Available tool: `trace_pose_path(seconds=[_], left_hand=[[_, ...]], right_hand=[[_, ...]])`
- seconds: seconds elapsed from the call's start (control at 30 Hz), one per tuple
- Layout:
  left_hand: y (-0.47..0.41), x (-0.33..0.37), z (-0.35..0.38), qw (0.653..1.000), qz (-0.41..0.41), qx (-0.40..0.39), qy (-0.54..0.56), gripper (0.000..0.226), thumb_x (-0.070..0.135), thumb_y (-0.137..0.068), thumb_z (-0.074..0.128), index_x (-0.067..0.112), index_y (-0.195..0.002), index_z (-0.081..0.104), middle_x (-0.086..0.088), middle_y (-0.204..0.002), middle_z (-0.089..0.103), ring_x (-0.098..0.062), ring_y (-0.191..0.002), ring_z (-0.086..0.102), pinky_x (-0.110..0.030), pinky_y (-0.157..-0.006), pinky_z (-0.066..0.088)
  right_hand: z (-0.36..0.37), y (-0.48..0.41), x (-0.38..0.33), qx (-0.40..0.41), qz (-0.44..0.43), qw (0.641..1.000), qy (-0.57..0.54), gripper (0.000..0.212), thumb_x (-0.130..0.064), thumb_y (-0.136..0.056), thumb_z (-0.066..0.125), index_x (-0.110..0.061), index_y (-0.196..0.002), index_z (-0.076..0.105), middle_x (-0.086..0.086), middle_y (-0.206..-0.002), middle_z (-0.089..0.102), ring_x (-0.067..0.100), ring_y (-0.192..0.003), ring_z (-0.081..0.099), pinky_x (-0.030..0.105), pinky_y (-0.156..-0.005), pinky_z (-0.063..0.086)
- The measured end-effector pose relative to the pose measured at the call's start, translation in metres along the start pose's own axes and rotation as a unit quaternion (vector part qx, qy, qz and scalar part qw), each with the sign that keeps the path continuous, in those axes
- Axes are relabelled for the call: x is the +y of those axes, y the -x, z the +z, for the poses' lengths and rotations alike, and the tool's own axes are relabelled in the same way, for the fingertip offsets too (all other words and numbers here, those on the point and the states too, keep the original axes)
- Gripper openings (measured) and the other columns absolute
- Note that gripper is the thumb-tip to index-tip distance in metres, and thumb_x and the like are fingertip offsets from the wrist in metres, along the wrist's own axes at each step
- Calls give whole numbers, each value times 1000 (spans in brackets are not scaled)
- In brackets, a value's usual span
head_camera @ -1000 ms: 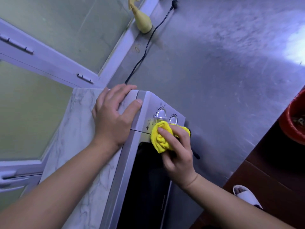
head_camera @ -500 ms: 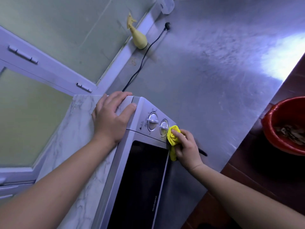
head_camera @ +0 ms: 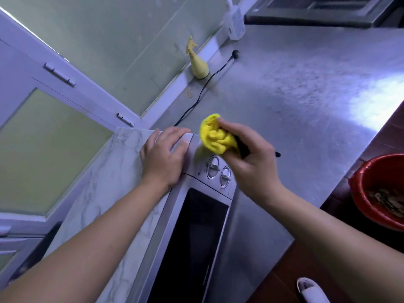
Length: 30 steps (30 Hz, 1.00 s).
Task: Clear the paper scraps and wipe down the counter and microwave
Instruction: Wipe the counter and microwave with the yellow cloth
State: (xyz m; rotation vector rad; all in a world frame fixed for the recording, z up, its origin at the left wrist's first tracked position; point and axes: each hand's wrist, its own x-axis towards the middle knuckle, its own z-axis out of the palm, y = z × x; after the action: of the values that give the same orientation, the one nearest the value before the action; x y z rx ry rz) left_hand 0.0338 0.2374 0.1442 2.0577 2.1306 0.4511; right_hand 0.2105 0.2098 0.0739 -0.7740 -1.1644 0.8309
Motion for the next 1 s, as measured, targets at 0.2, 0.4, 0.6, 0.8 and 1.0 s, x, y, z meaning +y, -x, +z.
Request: trace_pose_path(seconds=[0.2,0.4,0.6,0.8,1.0], left_hand=[[-1,-1,2,1000,-10,14,-13,43,46,-91,33,44,-123,62,25,-136,54,-16,-142,32,-44,-119,18],[0,-1,3,1000,-17,15,-9,40,43,-91,34,46,-121,61,28,-135,52,-15,-143,27,-41,-119,15],[1,3,1,1000,-23,12,-11,39,43,-92,33,47,-120,60,27,-135,52,-15,-143,26,-39,-117,15],[0,4,0,1000,-23,12,-10,41,43,-91,34,45,-121,61,26,-136,52,-15,-143,28,-40,-118,15],[-1,4,0,1000,-17,9,-21,43,42,-91,34,42,-123,62,21,-137,54,-19,-142,30,-44,-119,18]], right_hand=[[20,22,39,-22,-2,1000,22,60,18,-72,63,-10,-125,65,14,-125,67,28,-125,60,46,-105,46],[9,41,86,9,77,997,-9,64,19,-77,64,-21,-127,66,-1,-122,68,23,-118,63,41,-101,49],[-35,55,119,-52,323,942,68,44,-3,-83,77,-32,-115,70,-4,-109,74,10,-100,67,39,-97,52],[-38,-11,54,-81,173,980,59,44,-15,-78,81,-37,-115,71,-6,-110,65,2,-101,61,21,-89,46],[2,3,34,-82,-6,992,92,53,19,-70,76,-6,-117,72,14,-99,64,28,-97,66,33,-87,53]])
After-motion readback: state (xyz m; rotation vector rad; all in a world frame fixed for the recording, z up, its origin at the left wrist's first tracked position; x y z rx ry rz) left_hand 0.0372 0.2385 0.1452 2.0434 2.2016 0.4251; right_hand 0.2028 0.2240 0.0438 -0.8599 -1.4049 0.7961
